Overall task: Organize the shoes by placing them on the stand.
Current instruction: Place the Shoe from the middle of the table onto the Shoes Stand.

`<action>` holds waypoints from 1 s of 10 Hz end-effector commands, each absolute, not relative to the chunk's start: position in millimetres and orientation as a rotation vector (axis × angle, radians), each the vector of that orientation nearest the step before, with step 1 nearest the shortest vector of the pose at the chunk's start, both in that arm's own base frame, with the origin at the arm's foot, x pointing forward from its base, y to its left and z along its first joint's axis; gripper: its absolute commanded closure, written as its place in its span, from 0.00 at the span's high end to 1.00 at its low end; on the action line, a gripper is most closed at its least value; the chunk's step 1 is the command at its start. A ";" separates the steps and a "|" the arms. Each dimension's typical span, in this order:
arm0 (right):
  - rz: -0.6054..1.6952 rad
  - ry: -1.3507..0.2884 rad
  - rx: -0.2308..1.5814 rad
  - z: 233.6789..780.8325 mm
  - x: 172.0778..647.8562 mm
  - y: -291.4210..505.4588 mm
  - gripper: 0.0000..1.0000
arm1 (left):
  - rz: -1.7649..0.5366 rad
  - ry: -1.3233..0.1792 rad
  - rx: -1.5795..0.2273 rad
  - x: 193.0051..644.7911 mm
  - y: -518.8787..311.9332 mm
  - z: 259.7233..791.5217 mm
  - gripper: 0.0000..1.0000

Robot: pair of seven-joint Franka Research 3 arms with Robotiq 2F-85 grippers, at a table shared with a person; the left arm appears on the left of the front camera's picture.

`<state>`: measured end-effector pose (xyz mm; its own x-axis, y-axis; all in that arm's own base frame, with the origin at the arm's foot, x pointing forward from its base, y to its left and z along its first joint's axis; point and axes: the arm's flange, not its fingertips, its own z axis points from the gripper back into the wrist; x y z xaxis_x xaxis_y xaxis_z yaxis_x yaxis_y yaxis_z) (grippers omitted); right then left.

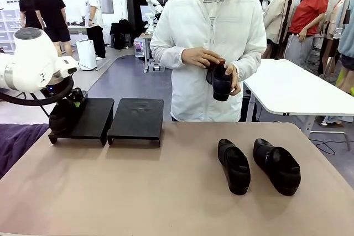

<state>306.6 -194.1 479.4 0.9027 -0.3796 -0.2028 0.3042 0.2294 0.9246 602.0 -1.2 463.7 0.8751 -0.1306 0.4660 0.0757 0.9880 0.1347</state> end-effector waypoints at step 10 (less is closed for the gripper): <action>-0.474 -0.051 1.247 483.3 303.9 -194.4 1.00 | -0.315 -0.641 -0.996 310.9 94.9 501.3 1.00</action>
